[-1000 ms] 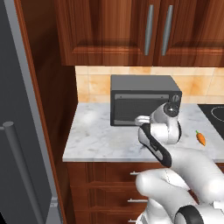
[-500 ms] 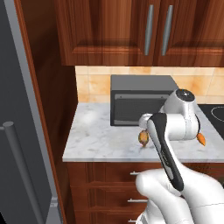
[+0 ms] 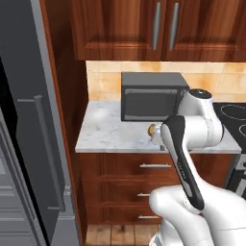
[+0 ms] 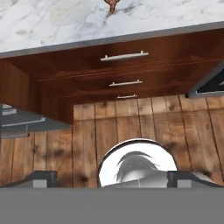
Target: Open the fridge, remove the apple, carrot, and chicken drumstick, and place them on any counter.
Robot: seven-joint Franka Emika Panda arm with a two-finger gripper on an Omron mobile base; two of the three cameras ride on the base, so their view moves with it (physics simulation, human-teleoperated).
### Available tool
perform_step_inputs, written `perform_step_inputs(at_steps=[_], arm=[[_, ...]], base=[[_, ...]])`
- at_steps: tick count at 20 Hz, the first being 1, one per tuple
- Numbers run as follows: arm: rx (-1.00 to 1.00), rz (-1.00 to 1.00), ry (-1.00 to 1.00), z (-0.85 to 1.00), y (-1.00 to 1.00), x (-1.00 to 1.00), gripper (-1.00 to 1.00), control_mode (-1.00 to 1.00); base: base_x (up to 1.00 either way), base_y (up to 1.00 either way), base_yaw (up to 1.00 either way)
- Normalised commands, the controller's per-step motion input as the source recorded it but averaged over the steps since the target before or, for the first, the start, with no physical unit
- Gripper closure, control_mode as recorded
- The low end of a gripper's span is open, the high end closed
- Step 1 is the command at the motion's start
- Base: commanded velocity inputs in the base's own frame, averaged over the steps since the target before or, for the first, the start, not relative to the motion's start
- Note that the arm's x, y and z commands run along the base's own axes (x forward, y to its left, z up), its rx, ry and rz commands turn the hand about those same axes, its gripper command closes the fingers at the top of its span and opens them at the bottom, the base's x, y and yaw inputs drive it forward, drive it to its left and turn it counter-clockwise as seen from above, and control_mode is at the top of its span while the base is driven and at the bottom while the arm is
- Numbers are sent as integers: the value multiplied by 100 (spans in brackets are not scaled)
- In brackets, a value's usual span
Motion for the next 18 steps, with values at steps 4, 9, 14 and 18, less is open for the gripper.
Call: perform_step_inputs(at_steps=[4, 9, 14, 18], arm=[[0, 0, 0, 0, 0, 0, -100, 100], [0, 0, 0, 0, 0, 0, -100, 100], [0, 0, 0, 0, 0, 0, -100, 100], [0, 0, 0, 0, 0, 0, -100, 100]], base=[[-100, 28, 0], [-100, 83, -2], [-42, 100, -21], [-1, 100, -22]])
